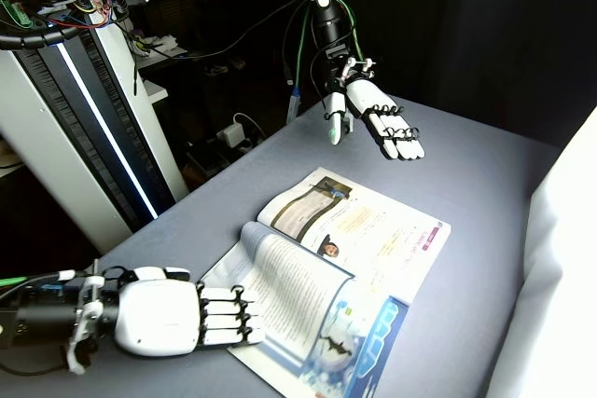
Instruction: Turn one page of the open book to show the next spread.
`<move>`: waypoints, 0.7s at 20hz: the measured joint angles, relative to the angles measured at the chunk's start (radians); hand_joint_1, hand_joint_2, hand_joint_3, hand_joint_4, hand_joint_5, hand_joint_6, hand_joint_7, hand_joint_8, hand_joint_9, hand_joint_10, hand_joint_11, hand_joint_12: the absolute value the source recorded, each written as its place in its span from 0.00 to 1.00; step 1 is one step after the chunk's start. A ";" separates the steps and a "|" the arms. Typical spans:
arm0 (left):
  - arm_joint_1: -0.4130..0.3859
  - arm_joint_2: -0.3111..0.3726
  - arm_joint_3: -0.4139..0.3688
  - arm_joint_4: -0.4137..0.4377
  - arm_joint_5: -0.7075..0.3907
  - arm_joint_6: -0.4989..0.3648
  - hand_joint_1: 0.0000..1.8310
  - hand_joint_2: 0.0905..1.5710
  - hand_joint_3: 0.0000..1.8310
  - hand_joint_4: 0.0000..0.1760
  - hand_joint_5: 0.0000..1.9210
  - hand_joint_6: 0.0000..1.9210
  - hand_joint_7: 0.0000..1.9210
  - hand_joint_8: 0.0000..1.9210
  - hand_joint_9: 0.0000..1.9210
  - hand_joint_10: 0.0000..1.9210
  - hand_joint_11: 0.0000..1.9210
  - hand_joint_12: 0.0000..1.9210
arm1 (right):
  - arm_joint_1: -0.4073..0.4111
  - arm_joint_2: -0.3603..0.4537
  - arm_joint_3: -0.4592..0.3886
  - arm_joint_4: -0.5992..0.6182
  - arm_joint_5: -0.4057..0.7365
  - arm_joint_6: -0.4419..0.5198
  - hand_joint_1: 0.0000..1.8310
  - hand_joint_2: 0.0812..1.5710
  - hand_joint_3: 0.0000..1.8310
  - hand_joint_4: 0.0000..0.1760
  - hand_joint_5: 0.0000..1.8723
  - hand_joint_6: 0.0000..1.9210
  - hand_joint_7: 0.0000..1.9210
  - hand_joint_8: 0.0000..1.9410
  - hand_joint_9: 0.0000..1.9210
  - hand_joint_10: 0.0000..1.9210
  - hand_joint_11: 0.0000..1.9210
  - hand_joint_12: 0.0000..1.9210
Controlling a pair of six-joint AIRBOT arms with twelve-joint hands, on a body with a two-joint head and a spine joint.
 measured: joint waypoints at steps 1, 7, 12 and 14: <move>0.009 0.003 -0.001 -0.007 -0.005 0.000 0.04 0.86 0.00 0.18 0.00 0.00 0.00 0.00 0.00 0.00 0.00 0.00 | 0.012 -0.018 0.008 -0.023 0.000 0.016 0.00 0.74 0.00 0.00 0.00 0.00 0.00 0.00 0.00 0.00 0.00 0.00; 0.101 0.013 -0.026 -0.095 -0.031 0.006 0.11 0.86 0.00 0.18 0.00 0.00 0.00 0.00 0.00 0.00 0.00 0.00 | 0.092 -0.132 0.057 -0.101 0.015 0.028 0.00 0.76 0.00 0.00 0.00 0.00 0.00 0.00 0.00 0.00 0.00 0.00; 0.148 0.013 -0.034 -0.145 -0.054 0.006 0.11 0.99 0.01 0.03 0.02 0.00 0.00 0.00 0.00 0.00 0.00 0.00 | 0.129 -0.199 0.095 -0.019 0.090 -0.039 0.00 0.76 0.00 0.00 0.00 0.00 0.00 0.00 0.00 0.00 0.00 0.00; 0.163 0.011 -0.036 -0.159 -0.055 0.006 0.14 1.00 0.04 0.00 0.03 0.01 0.00 0.00 0.00 0.00 0.00 0.00 | 0.145 -0.221 0.105 0.006 0.130 -0.061 0.01 0.76 0.00 0.00 0.00 0.00 0.00 0.00 0.00 0.00 0.00 0.00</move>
